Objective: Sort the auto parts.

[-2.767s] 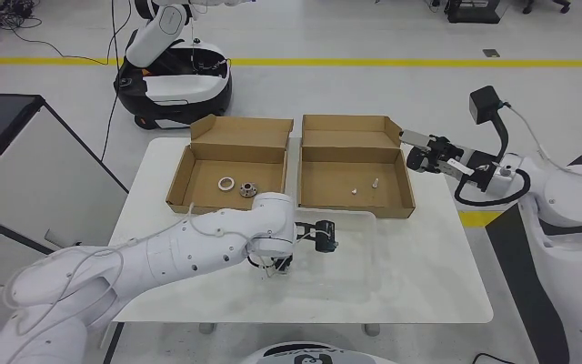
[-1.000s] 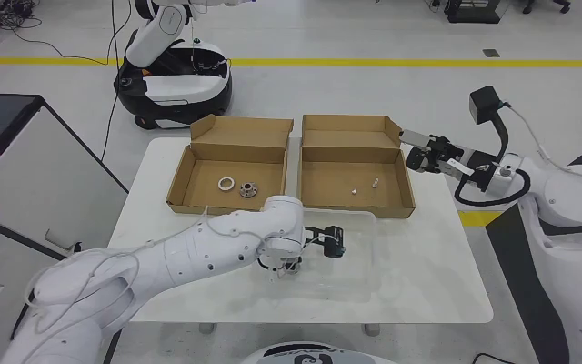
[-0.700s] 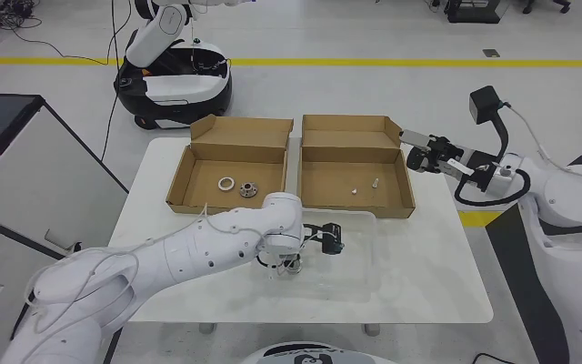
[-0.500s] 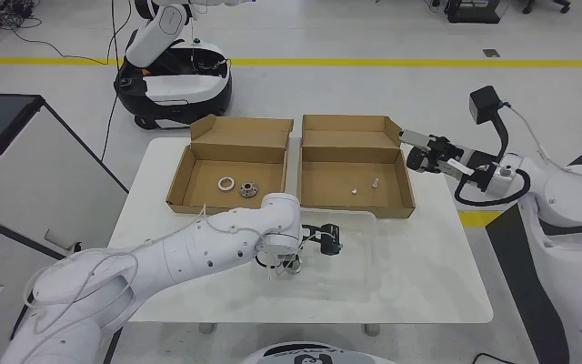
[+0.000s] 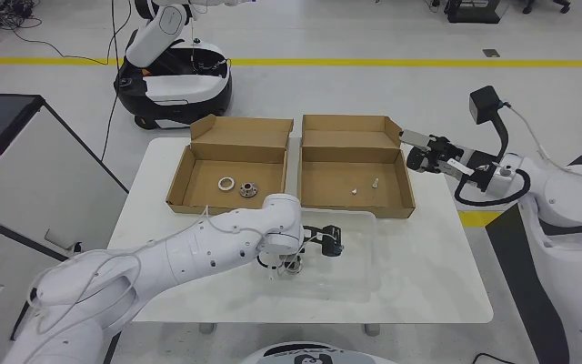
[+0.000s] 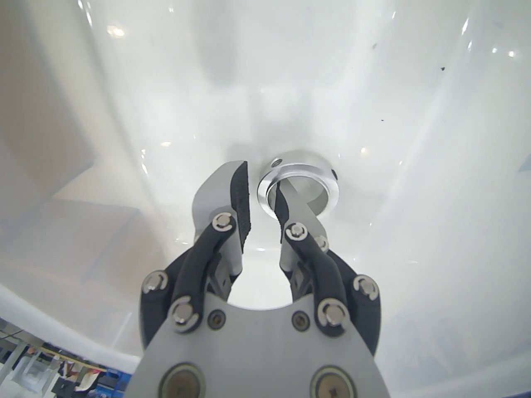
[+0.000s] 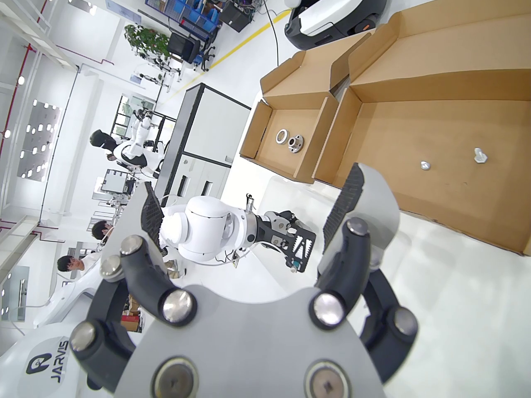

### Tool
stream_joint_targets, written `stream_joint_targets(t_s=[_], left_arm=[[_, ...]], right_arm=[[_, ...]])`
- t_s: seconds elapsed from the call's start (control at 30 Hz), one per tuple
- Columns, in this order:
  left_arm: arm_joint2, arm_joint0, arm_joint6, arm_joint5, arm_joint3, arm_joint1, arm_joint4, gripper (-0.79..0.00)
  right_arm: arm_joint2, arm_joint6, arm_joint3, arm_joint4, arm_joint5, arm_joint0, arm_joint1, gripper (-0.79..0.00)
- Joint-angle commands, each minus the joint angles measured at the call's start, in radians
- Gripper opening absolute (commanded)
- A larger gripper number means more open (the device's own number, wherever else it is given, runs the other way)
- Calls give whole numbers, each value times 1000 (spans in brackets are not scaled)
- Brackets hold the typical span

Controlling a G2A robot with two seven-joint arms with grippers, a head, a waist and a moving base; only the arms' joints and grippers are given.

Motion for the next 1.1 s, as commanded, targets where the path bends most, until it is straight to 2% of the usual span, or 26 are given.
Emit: stream_joint_targets(t_s=[0.0, 0.2, 0.27, 0.4, 0.53, 0.73, 1.07], left_arm=[[0, 3, 3, -3, 6, -3, 2, -603], [0, 10, 9, -9, 26, -10, 4, -662], [0, 10, 9, -9, 31, -13, 6, -785], [0, -2, 12, -11, 31, -12, -12, -785], [-27, -24, -7, 15, 9, 3, -61, -785], [-111, -13, -23, 39, -88, 50, -105, -785], [-283, 63, -81, 81, -330, 164, -126, -785]], right_arm=[[0, 0, 0, 0, 0, 0, 0, 0], [0, 0, 0, 0, 0, 0, 0, 0], [0, 0, 0, 0, 0, 0, 0, 0], [0, 0, 0, 0, 0, 0, 0, 0], [0, 0, 0, 0, 0, 0, 0, 0], [0, 0, 0, 0, 0, 0, 0, 0], [0, 0, 0, 0, 0, 0, 0, 0]])
